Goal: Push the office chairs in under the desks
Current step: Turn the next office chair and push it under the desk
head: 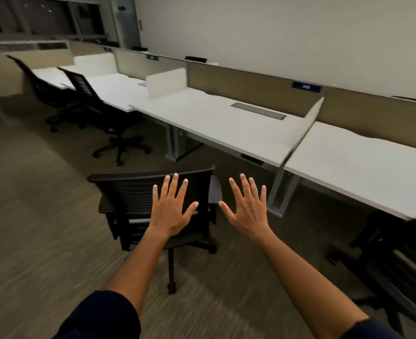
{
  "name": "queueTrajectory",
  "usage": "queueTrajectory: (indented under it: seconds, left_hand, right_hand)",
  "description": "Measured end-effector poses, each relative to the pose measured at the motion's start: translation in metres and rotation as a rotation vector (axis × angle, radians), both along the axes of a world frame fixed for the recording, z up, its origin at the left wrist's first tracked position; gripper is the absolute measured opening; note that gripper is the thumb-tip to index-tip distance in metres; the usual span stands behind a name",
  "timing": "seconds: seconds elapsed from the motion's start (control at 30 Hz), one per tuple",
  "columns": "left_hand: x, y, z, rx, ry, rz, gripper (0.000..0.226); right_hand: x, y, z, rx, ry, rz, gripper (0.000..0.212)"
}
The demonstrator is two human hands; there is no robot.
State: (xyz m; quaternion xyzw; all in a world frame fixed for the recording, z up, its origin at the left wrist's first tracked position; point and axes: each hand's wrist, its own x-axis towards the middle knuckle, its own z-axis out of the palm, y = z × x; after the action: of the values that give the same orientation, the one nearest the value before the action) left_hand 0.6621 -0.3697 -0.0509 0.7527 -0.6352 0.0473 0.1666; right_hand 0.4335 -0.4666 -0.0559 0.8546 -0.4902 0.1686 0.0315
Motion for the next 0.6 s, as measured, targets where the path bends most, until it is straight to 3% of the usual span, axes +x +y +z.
queueTrajectory:
  seconds: [0.4, 0.6]
  left_hand:
    - [0.218, -0.002, -0.003, -0.022, -0.064, 0.178, 0.085]
    - [0.274, -0.057, -0.002, -0.025, -0.070, 0.177, 0.083]
  right_hand:
    - [0.204, -0.073, 0.002, -0.054, 0.028, 0.115, 0.084]
    - [0.233, -0.121, -0.010, -0.203, -0.067, 0.130, 0.065]
